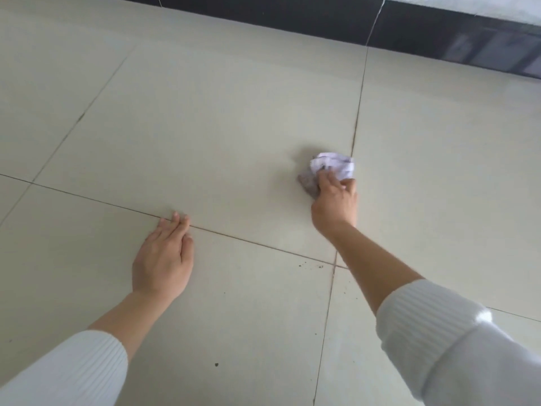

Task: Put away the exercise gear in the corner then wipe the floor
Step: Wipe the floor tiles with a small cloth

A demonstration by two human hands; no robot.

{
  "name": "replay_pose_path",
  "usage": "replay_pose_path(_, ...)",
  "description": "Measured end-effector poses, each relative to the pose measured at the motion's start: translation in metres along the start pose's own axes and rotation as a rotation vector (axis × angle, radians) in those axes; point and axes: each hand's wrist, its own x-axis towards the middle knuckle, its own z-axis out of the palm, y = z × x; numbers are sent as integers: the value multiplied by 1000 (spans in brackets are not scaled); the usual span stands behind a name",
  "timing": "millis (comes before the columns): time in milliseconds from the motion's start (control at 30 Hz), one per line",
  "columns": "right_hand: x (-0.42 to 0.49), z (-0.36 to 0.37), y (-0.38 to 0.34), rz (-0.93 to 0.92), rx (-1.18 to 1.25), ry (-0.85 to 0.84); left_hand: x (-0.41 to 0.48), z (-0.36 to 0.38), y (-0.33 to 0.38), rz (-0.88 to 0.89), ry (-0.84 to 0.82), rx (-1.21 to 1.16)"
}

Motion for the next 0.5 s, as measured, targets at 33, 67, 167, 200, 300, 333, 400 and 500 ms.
replay_pose_path(33, -11, 11, -13, -87, 19, 15, 0, -1, 1, -9, 7, -6)
replay_pose_path(67, -28, 21, -28, -214, 44, 15, 0, -1, 2, -13, 9, -11)
replay_pose_path(167, -98, 41, -61, -689, 149, -152, 3, 0, 4, 11, 39, -42)
replay_pose_path(200, -119, 42, -65, -836, 181, -276, 5, -1, 5, 21, 56, -61)
replay_pose_path(300, -136, 38, -60, -1147, 150, -524, 18, -2, 6, 41, 84, -100)
replay_pose_path(333, -124, 37, -55, -1208, 118, -522, 23, -1, 5, 59, 81, -87)
replay_pose_path(400, -85, 36, -39, -1193, 58, -443, 37, 3, 7, 115, 54, -24)
replay_pose_path(500, -25, 22, -5, -829, 26, -127, 59, 12, 19, 149, -4, 64)
